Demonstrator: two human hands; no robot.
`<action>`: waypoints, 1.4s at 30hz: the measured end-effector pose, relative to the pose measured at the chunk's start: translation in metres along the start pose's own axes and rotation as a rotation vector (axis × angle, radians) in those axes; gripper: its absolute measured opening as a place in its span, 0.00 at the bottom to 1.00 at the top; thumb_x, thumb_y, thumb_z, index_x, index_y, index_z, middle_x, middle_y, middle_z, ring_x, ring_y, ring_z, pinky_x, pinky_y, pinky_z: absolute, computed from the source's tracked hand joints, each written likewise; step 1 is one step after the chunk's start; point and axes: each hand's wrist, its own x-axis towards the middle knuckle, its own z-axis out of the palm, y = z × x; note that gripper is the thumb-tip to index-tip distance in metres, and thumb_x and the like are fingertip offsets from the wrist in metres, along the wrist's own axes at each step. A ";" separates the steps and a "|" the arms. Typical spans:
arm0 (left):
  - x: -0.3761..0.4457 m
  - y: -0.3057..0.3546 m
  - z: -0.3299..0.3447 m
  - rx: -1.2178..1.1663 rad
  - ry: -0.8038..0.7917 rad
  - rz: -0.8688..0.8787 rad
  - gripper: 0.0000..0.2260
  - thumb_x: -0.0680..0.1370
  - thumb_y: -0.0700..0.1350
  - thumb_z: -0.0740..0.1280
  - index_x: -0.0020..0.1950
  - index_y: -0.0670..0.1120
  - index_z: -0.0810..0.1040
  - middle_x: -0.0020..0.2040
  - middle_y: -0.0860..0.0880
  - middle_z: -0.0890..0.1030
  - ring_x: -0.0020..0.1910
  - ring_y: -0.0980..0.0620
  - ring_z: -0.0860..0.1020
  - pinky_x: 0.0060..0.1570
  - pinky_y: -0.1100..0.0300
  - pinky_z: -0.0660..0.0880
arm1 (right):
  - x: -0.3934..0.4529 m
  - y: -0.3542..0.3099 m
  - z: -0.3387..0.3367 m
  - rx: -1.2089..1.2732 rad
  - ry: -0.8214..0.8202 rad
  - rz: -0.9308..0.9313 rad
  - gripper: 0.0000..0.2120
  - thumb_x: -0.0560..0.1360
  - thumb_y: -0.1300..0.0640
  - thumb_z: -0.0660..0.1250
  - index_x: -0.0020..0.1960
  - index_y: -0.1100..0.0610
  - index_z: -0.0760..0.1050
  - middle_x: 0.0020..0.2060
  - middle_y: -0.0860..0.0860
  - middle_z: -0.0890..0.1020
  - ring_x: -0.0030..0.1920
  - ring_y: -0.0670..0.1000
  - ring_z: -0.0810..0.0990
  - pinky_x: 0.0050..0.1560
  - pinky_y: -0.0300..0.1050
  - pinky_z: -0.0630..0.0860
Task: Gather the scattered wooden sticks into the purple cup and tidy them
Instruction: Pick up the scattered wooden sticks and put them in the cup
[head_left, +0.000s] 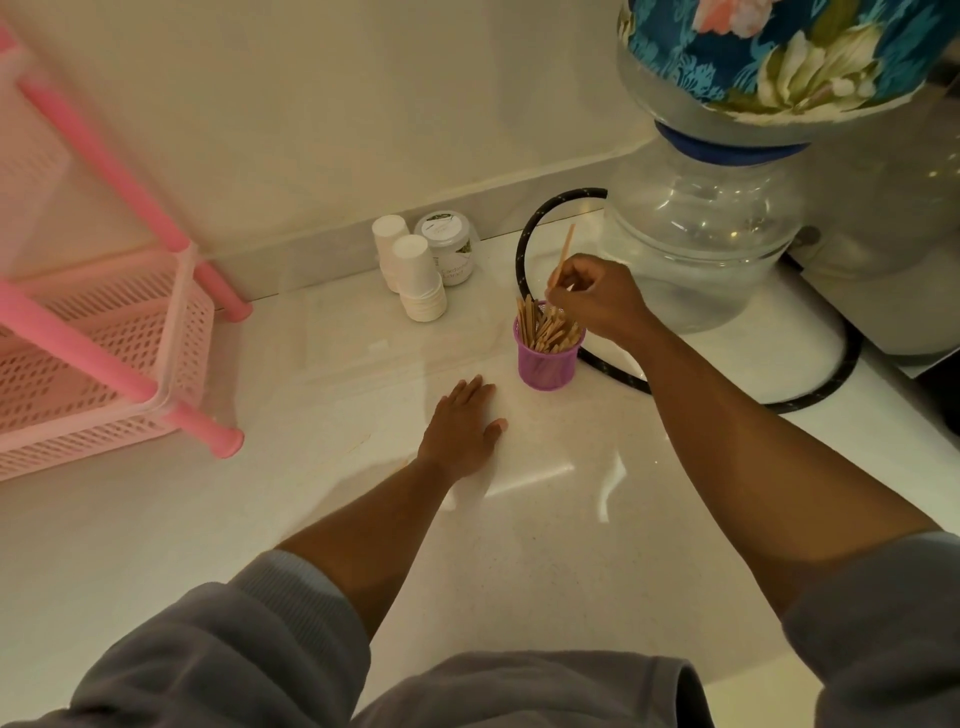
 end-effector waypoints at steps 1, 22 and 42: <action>-0.001 0.000 -0.002 -0.001 -0.016 -0.001 0.28 0.83 0.57 0.57 0.80 0.50 0.53 0.81 0.51 0.52 0.80 0.51 0.48 0.77 0.52 0.48 | -0.002 0.000 0.001 -0.021 -0.019 0.005 0.05 0.73 0.56 0.70 0.48 0.54 0.79 0.41 0.46 0.81 0.41 0.43 0.79 0.40 0.34 0.74; -0.066 -0.076 -0.055 -0.066 0.202 -0.326 0.26 0.77 0.55 0.68 0.72 0.50 0.68 0.69 0.47 0.71 0.70 0.46 0.66 0.65 0.49 0.68 | -0.037 -0.062 0.071 -0.066 -0.191 -0.268 0.04 0.71 0.59 0.72 0.45 0.57 0.80 0.38 0.45 0.81 0.32 0.37 0.75 0.33 0.23 0.69; -0.126 -0.137 -0.058 -0.210 0.051 -0.378 0.27 0.65 0.56 0.79 0.60 0.51 0.75 0.53 0.51 0.73 0.53 0.53 0.74 0.51 0.62 0.70 | -0.106 -0.035 0.196 -0.531 -0.704 -0.335 0.18 0.76 0.55 0.65 0.65 0.54 0.72 0.63 0.50 0.74 0.63 0.51 0.73 0.63 0.47 0.71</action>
